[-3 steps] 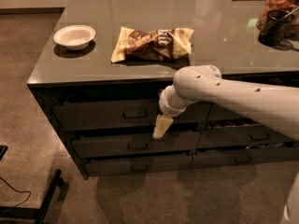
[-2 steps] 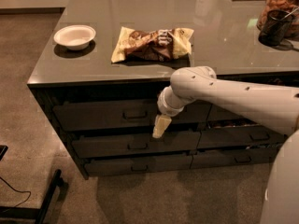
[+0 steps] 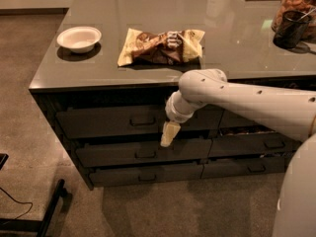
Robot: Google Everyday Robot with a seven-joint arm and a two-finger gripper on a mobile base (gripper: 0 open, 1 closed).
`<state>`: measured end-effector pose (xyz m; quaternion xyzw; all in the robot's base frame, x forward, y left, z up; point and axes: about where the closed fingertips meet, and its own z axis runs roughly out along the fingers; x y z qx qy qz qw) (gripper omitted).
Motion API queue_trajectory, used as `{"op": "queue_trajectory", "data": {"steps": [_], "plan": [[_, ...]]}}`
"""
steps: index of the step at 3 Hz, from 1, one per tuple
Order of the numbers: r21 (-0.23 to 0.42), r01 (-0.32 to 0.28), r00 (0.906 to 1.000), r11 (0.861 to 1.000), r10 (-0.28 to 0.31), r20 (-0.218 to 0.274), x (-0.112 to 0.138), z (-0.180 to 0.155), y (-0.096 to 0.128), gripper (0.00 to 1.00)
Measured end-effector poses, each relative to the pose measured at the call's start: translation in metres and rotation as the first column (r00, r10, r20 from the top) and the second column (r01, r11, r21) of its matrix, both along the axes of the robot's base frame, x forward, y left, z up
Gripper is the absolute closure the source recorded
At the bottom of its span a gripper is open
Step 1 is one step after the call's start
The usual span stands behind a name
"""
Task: Open top drawer
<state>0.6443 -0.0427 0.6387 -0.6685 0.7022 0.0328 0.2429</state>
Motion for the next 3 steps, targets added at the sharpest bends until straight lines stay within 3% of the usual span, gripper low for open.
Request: {"op": "queue_trajectory", "data": {"steps": [2, 3], "plan": [[-0.013, -0.015, 0.9969, 1.0, 0.014, -0.077, -0.018, -0.001, 0.002, 0.0], [-0.009, -0.014, 0.9949, 1.0, 0.013, -0.1, -0.029, -0.002, 0.001, 0.19]]}}
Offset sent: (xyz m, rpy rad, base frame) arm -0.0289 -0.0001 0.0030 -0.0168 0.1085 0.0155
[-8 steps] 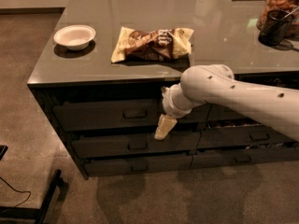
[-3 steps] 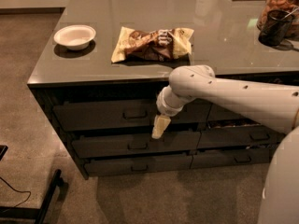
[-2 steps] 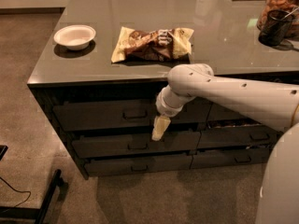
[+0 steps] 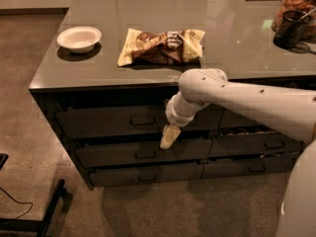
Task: Open top drawer
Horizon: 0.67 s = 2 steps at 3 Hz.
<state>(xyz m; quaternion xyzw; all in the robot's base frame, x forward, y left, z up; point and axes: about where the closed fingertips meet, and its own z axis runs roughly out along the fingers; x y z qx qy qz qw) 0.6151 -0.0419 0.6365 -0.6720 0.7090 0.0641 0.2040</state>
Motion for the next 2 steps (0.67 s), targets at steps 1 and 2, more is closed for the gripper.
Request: {"op": "queue_trajectory", "data": {"steps": [1, 2], "plan": [[0.003, 0.001, 1.0, 1.0, -0.001, -0.009, -0.0047, 0.0007, -0.0007, 0.42], [0.003, 0.001, 1.0, 1.0, -0.001, -0.009, -0.0043, 0.0085, -0.0007, 0.65]]}}
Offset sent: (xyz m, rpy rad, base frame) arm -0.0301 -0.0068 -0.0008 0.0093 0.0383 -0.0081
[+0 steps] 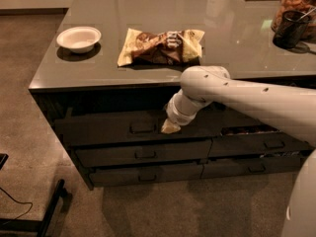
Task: Open top drawer
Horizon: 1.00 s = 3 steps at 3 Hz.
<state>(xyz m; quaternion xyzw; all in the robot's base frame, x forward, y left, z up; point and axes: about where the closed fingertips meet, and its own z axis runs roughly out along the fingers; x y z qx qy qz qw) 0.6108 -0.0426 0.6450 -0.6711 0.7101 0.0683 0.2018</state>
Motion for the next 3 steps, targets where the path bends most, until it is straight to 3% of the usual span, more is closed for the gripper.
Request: {"op": "queue_trajectory", "data": {"steps": [1, 2, 3], "plan": [[0.0, 0.0, 1.0, 1.0, 0.0, 0.0, 0.0004, 0.0071, 0.0, 0.89], [0.0, 0.0, 1.0, 1.0, 0.0, 0.0, 0.0004, 0.0109, -0.0003, 0.85], [0.0, 0.0, 1.0, 1.0, 0.0, 0.0, 0.0003, 0.0112, -0.0012, 0.62]]}}
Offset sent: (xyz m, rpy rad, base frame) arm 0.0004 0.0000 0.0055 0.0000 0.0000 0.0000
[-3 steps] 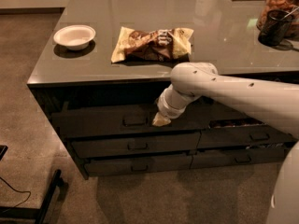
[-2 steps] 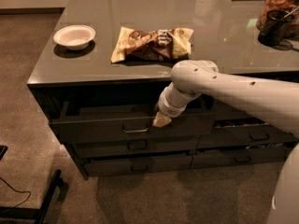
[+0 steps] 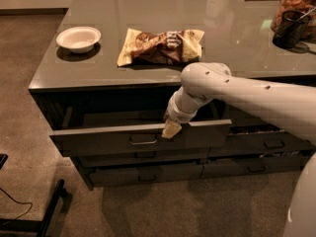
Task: Open top drawer
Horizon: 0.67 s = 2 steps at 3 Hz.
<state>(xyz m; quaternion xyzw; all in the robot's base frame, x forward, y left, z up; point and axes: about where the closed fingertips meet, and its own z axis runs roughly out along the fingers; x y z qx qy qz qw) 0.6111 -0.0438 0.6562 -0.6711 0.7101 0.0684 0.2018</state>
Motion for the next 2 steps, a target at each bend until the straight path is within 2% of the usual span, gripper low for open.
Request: {"op": "queue_trajectory", "data": {"steps": [1, 2], "plan": [[0.008, 0.007, 0.9998, 1.0, -0.007, -0.019, -0.013, -0.003, 0.001, 0.38], [0.023, 0.015, 0.9978, 1.0, -0.013, -0.065, -0.041, -0.01, 0.007, 0.15]]}}
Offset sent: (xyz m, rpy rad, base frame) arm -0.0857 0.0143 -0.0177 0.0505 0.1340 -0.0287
